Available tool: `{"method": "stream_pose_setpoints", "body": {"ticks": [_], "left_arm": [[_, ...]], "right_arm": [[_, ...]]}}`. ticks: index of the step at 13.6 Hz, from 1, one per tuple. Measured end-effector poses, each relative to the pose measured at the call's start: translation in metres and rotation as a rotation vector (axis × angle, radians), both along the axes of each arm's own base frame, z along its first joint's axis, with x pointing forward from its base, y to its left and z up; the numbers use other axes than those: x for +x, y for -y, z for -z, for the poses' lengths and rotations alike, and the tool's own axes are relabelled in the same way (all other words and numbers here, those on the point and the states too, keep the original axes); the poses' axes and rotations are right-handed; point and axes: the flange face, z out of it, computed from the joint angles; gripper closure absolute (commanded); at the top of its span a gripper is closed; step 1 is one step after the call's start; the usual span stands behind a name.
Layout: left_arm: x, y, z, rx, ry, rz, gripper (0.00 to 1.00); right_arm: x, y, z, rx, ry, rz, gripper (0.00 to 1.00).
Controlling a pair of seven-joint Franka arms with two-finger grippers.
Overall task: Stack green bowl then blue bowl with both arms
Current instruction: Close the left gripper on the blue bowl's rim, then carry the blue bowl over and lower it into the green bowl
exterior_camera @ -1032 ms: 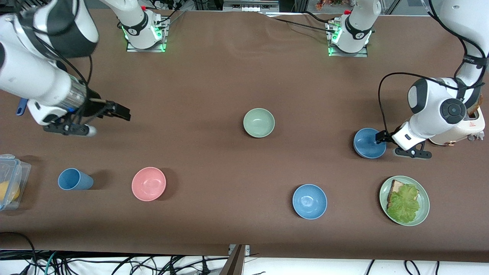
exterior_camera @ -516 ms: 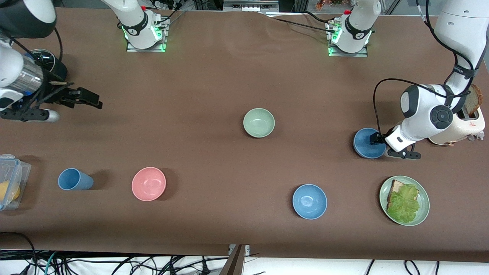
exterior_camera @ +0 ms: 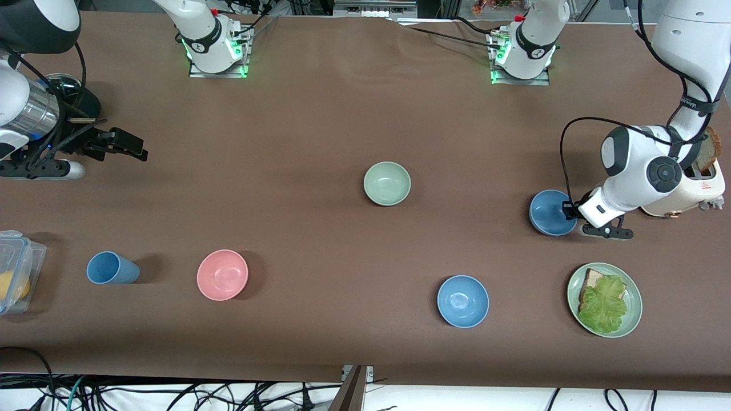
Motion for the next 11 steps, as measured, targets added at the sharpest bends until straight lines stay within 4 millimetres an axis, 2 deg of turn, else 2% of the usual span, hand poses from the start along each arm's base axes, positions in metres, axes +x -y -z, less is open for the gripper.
{"method": "stream_pose_setpoints", "body": {"ticks": [4, 6, 8, 11], "left_arm": [[0.0, 0.001, -0.007, 0.004, -0.011, 0.003, 1.0], [0.004, 0.008, -0.019, 0.006, -0.039, 0.016, 1.0], [0.018, 0.039, -0.05, 0.003, -0.065, 0.052, 1.0], [0.036, 0.107, -0.102, -0.037, -0.075, 0.021, 1.0]], "right_arm": [[0.001, 0.002, -0.003, -0.007, 0.009, 0.0, 0.0], [0.002, 0.005, -0.008, -0.042, 0.022, -0.006, 0.0], [0.002, 0.007, -0.009, -0.059, 0.023, -0.01, 0.0], [0.003, 0.007, -0.007, -0.062, 0.018, -0.022, 0.0]]}}
